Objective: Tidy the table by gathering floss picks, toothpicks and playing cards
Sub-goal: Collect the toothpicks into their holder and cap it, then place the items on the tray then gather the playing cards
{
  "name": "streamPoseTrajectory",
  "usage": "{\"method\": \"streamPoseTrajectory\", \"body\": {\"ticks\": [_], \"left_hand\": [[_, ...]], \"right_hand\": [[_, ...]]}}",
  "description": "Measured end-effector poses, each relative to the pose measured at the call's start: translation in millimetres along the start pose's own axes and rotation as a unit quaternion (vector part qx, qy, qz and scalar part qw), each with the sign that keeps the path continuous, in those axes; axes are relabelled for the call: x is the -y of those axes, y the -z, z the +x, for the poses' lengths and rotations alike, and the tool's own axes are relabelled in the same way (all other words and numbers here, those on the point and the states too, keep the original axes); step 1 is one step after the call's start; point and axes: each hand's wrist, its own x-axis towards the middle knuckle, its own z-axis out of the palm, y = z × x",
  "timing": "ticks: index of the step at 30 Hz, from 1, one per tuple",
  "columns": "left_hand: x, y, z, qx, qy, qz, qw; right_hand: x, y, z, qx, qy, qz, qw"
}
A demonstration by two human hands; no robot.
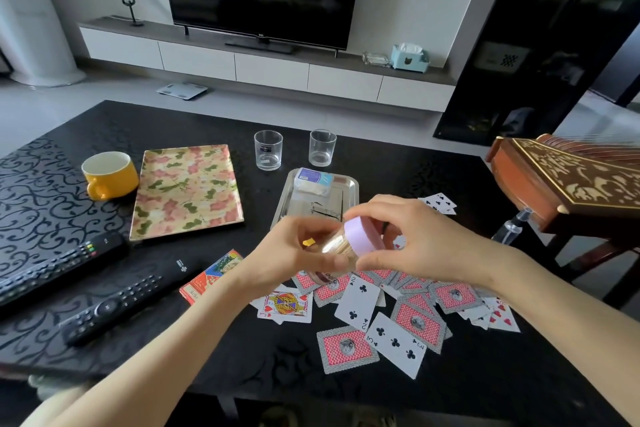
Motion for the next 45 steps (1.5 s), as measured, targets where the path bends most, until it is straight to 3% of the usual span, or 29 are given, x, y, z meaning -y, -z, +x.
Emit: {"method": "streamPoseTrajectory", "body": {"ticks": [11,15,18,20,23,25,27,36,40,45], "left_hand": [[3,-4,8,-0.03,-0.046,-0.018,0.998],[10,1,25,-0.057,-0.035,0.017,0.998],[23,11,52,-0.072,-0.008,0.111,0.991],[31,25,72,-0.098,0.025,0.189,0.977],[44,50,91,-0.204,0.058,0.267,0.94],[58,66,102,-0.271,0.073,0.319,0.905],[73,77,115,-0.29,0.08,0.361,0.883],[115,97,202,-0.183,0.035,0.587,0.788],[133,102,227,-0.081,0.05,0.612,0.785],[146,101,236,-0.104,0.027,0.614,0.782]], "right_hand": [[-10,-5,21,-0.038,-0.007,0.05,0.998],[-30,-12,39,-0.054,-0.026,0.051,0.997],[-51,-14,57,-0.073,-0.059,0.019,0.995],[-67,-9,74,-0.108,-0.095,-0.014,0.989],[-93,2,102,-0.167,-0.158,-0.068,0.971],[-109,2,124,-0.185,-0.173,-0.081,0.964],[-122,-6,146,-0.173,-0.176,-0.1,0.964],[-181,-46,228,-0.114,-0.183,-0.131,0.968],[-194,-50,242,-0.1,-0.185,-0.139,0.968],[-205,-56,249,-0.095,-0.184,-0.158,0.966]]}}
